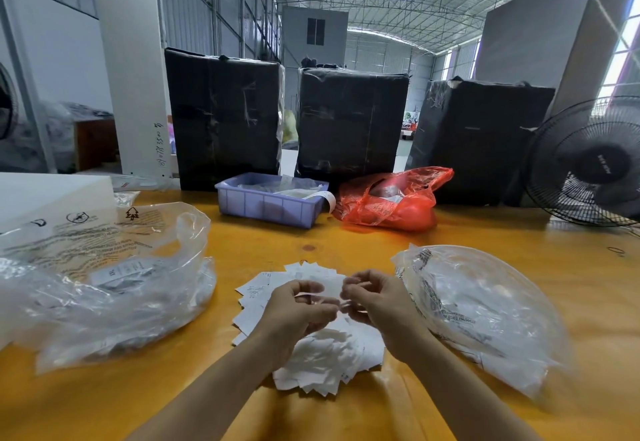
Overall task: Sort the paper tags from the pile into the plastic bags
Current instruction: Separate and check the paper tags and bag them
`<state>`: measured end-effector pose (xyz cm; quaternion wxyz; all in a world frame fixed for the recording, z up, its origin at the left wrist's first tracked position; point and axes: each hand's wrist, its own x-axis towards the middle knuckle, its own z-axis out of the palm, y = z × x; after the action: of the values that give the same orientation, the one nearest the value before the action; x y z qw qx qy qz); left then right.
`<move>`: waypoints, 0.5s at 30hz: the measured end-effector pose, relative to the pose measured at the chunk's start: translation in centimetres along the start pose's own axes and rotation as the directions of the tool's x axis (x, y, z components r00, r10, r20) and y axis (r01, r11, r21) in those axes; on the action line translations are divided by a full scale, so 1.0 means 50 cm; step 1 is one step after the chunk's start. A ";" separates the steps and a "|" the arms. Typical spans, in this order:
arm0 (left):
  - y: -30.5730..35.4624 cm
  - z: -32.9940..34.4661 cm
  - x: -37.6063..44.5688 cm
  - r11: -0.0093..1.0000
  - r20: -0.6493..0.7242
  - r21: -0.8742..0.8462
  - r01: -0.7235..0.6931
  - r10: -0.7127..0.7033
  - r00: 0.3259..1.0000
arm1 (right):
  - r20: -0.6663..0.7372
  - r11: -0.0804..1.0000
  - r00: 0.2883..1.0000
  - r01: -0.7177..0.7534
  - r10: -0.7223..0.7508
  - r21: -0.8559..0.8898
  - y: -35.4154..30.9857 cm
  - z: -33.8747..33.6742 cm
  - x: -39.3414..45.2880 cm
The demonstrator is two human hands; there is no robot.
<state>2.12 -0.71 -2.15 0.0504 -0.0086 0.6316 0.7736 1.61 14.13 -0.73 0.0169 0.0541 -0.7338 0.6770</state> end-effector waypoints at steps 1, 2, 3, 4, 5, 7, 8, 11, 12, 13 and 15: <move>-0.001 -0.003 0.000 0.998 0.034 0.064 -0.013 0.011 0.999 | 0.009 0.990 0.997 0.075 -0.075 -0.122 0.002 -0.002 0.000; 0.000 -0.006 0.000 0.990 0.063 0.138 -0.038 0.029 0.998 | 0.044 0.962 0.989 0.149 -0.143 -0.229 0.002 -0.001 -0.001; 0.001 -0.007 0.000 0.974 0.088 0.215 -0.071 0.053 0.995 | 0.093 0.933 0.977 0.212 -0.193 -0.289 0.003 0.001 -0.002; 0.003 -0.009 0.000 0.958 0.110 0.269 -0.105 0.078 0.991 | 0.135 0.925 0.967 0.245 -0.215 -0.288 0.002 0.005 -0.004; 0.004 -0.010 0.000 0.946 0.129 0.294 -0.134 0.100 0.987 | 0.162 0.933 0.961 0.259 -0.223 -0.252 0.003 0.009 -0.006; 0.006 -0.015 0.000 0.932 0.153 0.321 -0.169 0.125 0.980 | 0.184 0.944 0.955 0.267 -0.232 -0.194 0.004 0.014 -0.007; 0.007 -0.018 0.000 0.925 0.156 0.338 -0.174 0.128 0.980 | 0.178 0.948 0.956 0.265 -0.234 -0.176 0.004 0.014 -0.007; 0.006 -0.026 0.004 0.924 0.074 0.352 -0.152 0.134 0.988 | 0.065 0.931 0.964 0.267 -0.259 -0.247 0.009 0.010 0.002; 0.005 -0.027 0.006 0.927 0.030 0.343 -0.151 0.150 0.988 | 0.026 0.890 0.958 0.277 -0.287 -0.363 0.013 0.005 0.006; 0.004 -0.028 0.009 0.931 -0.011 0.331 -0.154 0.166 0.986 | 0.025 0.805 0.948 0.282 -0.316 -0.522 0.021 0.000 0.010; 0.001 -0.031 0.012 0.938 -0.077 0.313 -0.152 0.184 0.980 | 0.120 0.579 0.957 0.256 -0.264 -0.774 0.040 -0.003 0.013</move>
<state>1.43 -2.18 -2.47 -0.0485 0.0125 0.7437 0.6667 0.76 14.37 -2.62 0.1408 0.1452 -0.9383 0.2804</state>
